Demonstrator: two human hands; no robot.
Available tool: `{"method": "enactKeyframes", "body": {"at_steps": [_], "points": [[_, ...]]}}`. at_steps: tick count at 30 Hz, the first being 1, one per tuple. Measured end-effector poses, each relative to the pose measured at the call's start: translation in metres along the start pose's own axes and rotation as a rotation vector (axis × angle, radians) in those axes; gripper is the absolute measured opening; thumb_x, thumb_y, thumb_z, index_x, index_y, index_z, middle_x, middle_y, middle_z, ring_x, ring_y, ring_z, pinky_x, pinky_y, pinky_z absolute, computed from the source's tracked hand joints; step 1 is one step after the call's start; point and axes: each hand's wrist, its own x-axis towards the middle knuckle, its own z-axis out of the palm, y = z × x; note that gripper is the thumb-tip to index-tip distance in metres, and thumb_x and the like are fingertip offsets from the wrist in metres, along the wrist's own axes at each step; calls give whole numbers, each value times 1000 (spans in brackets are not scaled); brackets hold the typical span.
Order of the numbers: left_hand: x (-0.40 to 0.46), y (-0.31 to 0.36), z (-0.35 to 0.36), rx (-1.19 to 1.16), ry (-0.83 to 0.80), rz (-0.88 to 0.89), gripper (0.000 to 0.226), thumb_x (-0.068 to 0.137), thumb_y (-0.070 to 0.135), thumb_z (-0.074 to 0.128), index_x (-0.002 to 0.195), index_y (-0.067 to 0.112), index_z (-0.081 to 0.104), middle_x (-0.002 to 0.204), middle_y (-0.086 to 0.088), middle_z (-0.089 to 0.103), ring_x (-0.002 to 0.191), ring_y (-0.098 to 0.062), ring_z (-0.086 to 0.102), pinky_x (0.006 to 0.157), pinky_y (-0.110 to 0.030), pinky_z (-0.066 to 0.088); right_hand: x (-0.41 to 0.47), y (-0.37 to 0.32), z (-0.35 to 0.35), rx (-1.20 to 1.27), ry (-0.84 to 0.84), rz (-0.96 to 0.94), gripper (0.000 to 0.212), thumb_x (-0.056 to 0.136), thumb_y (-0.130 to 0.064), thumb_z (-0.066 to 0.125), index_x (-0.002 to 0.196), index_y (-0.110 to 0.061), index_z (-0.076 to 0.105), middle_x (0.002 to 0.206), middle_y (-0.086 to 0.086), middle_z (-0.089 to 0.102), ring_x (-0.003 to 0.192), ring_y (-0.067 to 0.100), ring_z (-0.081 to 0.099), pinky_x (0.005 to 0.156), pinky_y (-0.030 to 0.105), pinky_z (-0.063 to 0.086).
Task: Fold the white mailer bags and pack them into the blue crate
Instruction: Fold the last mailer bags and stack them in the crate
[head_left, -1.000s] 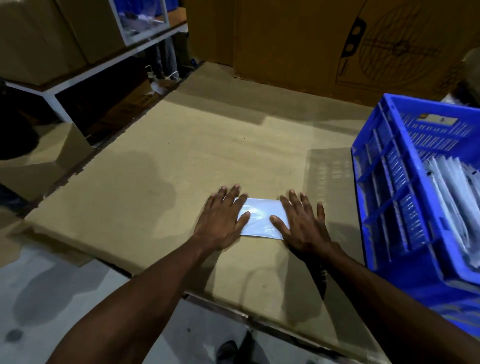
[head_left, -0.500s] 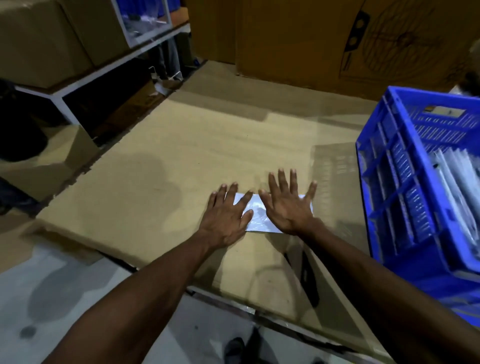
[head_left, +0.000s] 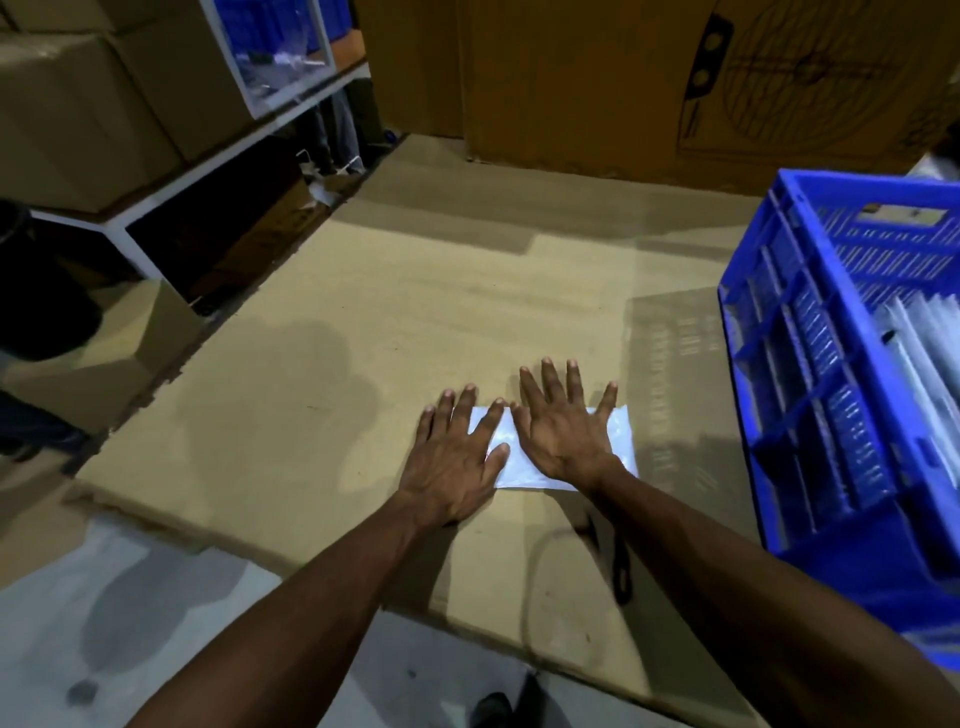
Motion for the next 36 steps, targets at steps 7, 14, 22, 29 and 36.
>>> {"method": "enactKeyframes", "body": {"at_steps": [7, 14, 22, 29, 36], "points": [[-5, -1, -5, -22, -5, 20, 71, 93, 63, 5, 160, 39, 11, 169, -4, 8, 154, -36, 7, 122, -50, 8, -16, 16, -7, 75, -10, 32, 65, 98, -60, 4, 158, -35, 4, 167, -4, 1, 153, 23, -6, 111, 73, -3], [25, 14, -34, 25, -99, -36, 54, 105, 56, 16, 158, 47, 9, 170, 5, -4, 155, -32, -10, 115, -68, -6, -47, 43, 1, -26, 111, 60, 70, 99, -60, 4, 153, -28, 35, 160, 0, 33, 149, 30, 25, 112, 65, 23], [46, 37, 0, 77, -45, -26, 61, 100, 54, 9, 158, 36, 21, 168, 1, 18, 155, -28, 9, 117, -65, 9, -48, 46, 6, -42, 220, 22, 63, 103, -55, 12, 151, -27, 41, 156, 4, 40, 145, 31, 34, 110, 62, 26], [44, 36, 5, 91, 92, -13, 61, 99, 50, 21, 149, 26, 46, 157, -8, 42, 147, -34, 34, 110, -64, 28, -47, 43, 3, -38, 165, 48, 69, 98, -60, 1, 153, -33, 33, 161, -2, 30, 149, 28, 26, 113, 61, 19], [3, 23, 12, -19, 287, 29, 54, 102, 42, 32, 137, 11, 60, 145, -12, 56, 138, -34, 47, 115, -49, 32, -45, 46, 5, -47, 122, 25, 73, 96, -61, -6, 156, -33, 23, 164, -5, 20, 151, 28, 16, 113, 68, 7]]}}
